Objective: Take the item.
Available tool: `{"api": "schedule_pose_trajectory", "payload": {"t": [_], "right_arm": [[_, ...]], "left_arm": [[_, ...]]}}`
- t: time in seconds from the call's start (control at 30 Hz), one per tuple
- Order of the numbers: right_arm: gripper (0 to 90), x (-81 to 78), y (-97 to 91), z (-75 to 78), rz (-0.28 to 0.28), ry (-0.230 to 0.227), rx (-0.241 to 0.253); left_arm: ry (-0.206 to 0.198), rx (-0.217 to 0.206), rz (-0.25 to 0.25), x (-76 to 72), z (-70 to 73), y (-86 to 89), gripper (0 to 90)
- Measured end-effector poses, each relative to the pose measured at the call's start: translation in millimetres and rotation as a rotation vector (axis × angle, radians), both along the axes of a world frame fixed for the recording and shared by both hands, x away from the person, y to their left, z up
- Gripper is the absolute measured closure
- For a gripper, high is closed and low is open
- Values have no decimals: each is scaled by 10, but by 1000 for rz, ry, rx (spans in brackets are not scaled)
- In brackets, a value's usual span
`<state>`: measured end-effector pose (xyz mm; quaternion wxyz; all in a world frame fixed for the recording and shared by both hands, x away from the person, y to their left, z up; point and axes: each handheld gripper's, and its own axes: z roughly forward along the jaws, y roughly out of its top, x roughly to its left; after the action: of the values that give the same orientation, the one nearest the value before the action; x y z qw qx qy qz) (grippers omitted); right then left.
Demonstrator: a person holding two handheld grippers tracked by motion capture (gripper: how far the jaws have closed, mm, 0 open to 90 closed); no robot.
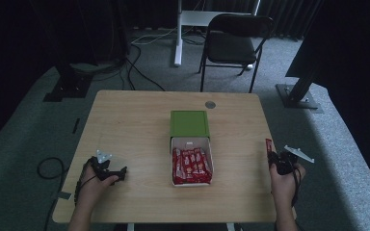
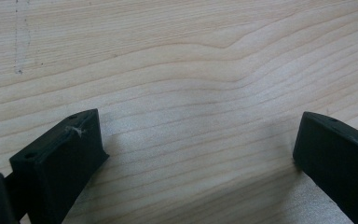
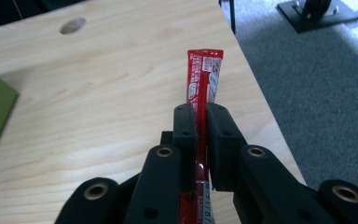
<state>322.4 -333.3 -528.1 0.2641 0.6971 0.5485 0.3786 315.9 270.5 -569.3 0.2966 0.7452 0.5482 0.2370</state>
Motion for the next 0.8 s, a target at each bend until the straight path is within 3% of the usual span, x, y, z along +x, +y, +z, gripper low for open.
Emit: {"api": "schedule_pose_trajectory", "payload": {"t": [0.17, 0.57, 0.63, 0.8], "right_arm": [[830, 20, -58, -159, -15, 48, 1], [812, 68, -61, -292, -16, 101, -14], [793, 74, -62, -299, -9, 108, -9], [605, 61, -76, -297, -14, 107, -11]], "left_arm": [[1, 1, -1, 0, 1, 1, 23], [0, 0, 0, -1, 0, 0, 24], [0, 0, 0, 0, 0, 0, 24], [1, 2, -1, -1, 1, 2, 24]]}}
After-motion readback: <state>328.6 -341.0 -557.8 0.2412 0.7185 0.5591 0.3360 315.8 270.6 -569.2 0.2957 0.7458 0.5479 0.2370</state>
